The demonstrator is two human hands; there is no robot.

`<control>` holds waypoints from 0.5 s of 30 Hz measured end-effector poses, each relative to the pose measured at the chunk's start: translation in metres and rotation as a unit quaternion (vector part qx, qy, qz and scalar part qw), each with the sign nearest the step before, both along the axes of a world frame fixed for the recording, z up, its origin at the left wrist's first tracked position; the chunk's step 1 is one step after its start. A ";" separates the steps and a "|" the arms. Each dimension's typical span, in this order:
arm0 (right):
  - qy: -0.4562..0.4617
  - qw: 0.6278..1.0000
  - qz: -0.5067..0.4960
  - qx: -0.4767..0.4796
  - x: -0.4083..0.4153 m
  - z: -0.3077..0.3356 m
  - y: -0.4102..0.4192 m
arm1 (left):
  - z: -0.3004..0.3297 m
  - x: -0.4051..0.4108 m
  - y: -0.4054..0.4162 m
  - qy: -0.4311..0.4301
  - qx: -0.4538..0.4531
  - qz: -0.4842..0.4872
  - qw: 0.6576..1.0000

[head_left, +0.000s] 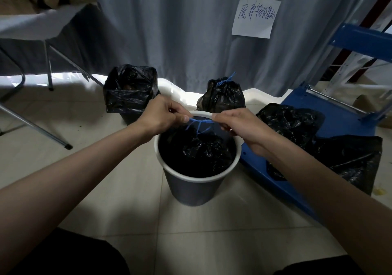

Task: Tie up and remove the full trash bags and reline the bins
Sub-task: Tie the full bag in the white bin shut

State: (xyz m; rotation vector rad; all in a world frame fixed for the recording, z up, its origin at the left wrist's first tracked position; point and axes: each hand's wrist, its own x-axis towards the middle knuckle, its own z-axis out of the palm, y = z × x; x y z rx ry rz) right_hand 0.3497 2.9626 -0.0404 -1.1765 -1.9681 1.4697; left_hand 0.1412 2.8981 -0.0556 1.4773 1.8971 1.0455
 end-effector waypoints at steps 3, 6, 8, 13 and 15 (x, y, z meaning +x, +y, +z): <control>-0.135 0.986 0.076 0.065 0.012 -0.006 0.010 | -0.005 -0.019 0.000 0.145 -0.005 0.050 0.988; -0.330 0.912 0.200 0.142 0.024 -0.012 0.015 | -0.010 -0.042 -0.002 0.241 -0.034 0.084 0.966; -0.398 0.877 0.246 0.107 0.031 -0.017 0.016 | -0.012 -0.051 -0.004 0.261 -0.057 0.093 0.959; -0.412 0.875 0.199 0.157 0.031 -0.027 0.019 | -0.017 -0.049 0.000 0.293 -0.112 0.028 0.949; -0.340 0.909 0.123 0.206 0.025 -0.032 0.015 | -0.019 -0.044 0.002 0.291 -0.133 -0.014 0.947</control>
